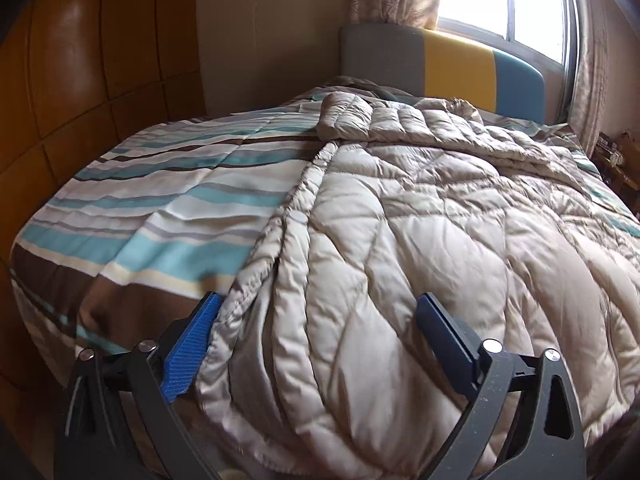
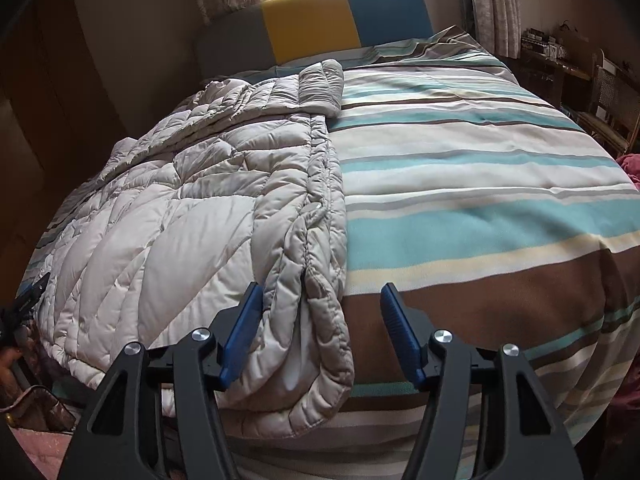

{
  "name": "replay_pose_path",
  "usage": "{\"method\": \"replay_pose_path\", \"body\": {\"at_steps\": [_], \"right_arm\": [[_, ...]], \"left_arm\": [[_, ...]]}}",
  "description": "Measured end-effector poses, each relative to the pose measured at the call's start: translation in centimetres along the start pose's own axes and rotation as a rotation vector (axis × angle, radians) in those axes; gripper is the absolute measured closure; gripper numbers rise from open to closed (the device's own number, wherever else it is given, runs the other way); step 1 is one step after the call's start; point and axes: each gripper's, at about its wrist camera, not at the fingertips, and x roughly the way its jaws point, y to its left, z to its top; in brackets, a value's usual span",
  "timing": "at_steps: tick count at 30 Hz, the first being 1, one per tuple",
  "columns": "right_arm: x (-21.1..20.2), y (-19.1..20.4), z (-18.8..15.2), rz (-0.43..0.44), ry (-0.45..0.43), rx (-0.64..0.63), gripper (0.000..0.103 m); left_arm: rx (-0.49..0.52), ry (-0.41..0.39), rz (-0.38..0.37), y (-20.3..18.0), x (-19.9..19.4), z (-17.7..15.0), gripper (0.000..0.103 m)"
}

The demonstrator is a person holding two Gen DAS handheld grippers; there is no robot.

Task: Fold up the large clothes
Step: 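Close both tools on the hem edge of the beige jacket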

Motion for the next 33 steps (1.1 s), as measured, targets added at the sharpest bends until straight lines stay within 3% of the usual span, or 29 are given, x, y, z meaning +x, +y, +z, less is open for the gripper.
{"method": "replay_pose_path", "body": {"at_steps": [3, 5, 7, 8, 9, 12, 14, 21, 23, 26, 29, 33], "right_arm": [[0.2, -0.1, -0.5, 0.017, 0.003, 0.018, 0.047], [0.4, 0.3, -0.6, 0.045, 0.007, 0.005, 0.063], [0.5, 0.9, -0.7, 0.054, 0.004, -0.025, 0.071], [0.5, 1.3, -0.8, 0.056, -0.005, -0.042, 0.077], [0.5, 1.6, -0.7, 0.061, -0.012, -0.054, 0.08], [0.2, 2.1, -0.3, 0.072, -0.042, -0.074, 0.087], [0.1, 2.0, 0.1, 0.089, -0.056, -0.062, 0.089], [-1.4, 2.7, 3.8, 0.161, -0.147, -0.019, 0.09], [-1.5, 3.0, 5.3, 0.174, -0.176, -0.012, 0.09], [-1.1, 3.5, 7.5, 0.182, -0.204, -0.003, 0.09], [-0.2, 4.1, 9.4, 0.181, -0.215, 0.003, 0.09], [1.3, 4.8, 11.4, 0.177, -0.22, -0.005, 0.09]], "left_arm": [[0.005, 0.003, -0.007, -0.4, 0.0, -0.6, 0.023], [-0.002, 0.014, -0.017, -0.6, 0.2, -0.8, 0.03], [-0.011, 0.015, -0.029, -0.9, 0.1, -1.0, 0.042], [-0.008, 0.011, -0.035, -1.1, 0.0, -1.0, 0.058], [0.0, 0.003, -0.034, -1.4, -0.2, -0.9, 0.067], [0.0, -0.032, -0.044, -1.7, -1.0, -0.3, 0.083], [-0.013, -0.057, -0.056, -1.5, -1.5, 0.3, 0.088], [-0.065, -0.179, -0.089, -1.0, -3.6, 4.7, 0.088], [-0.082, -0.212, -0.088, -1.1, -3.8, 6.4, 0.099], [-0.107, -0.249, -0.084, -0.9, -3.5, 9.5, 0.099], [-0.097, -0.268, -0.074, -0.8, -2.8, 11.4, 0.099], [-0.103, -0.232, -0.072, -1.1, -0.7, 12.5, 0.099]]}}
